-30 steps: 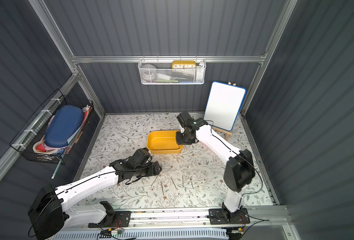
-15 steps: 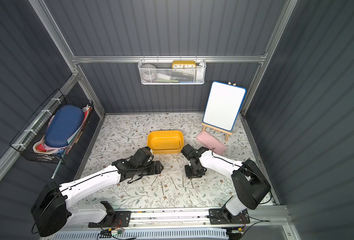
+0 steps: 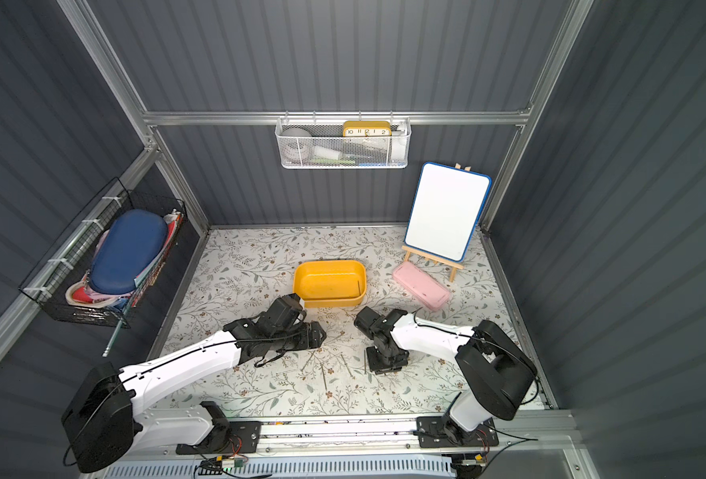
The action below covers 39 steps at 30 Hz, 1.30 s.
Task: Put the nails on the desktop into the storage box
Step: Pick up the nail from the center of the board, then place the nail in the storage box.
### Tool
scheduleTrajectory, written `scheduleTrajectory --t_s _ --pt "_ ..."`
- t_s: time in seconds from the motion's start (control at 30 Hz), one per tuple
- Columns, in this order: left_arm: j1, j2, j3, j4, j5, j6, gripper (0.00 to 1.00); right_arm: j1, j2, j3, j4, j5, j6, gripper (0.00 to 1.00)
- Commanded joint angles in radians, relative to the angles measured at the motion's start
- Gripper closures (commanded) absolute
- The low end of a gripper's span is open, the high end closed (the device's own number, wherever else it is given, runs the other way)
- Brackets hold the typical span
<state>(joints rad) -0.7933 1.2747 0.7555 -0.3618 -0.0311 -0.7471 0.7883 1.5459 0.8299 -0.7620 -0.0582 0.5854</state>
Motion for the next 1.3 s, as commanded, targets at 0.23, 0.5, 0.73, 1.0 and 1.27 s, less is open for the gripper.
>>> scheduleTrajectory --t_s 0.23,0.5,0.73,1.0,1.27 --pt "-0.003 -0.002 -0.010 -0.002 -0.014 0.009 0.13 0.007 0.092 -0.026 0.028 0.039 0.044 0.86" --pt "-0.004 -0.008 -0.016 -0.003 -0.018 0.008 0.13 0.007 0.072 0.014 -0.032 0.059 0.038 1.00" --pt "-0.004 -0.016 -0.018 -0.002 -0.018 0.009 0.13 -0.001 -0.051 0.311 -0.242 0.096 -0.052 1.00" --pt "-0.004 -0.021 -0.017 0.005 -0.018 0.014 0.13 -0.092 0.160 0.739 -0.288 0.087 -0.213 1.00" --pt "-0.004 -0.009 0.001 -0.005 -0.026 0.024 0.13 -0.197 0.586 1.154 -0.358 -0.037 -0.277 1.00"
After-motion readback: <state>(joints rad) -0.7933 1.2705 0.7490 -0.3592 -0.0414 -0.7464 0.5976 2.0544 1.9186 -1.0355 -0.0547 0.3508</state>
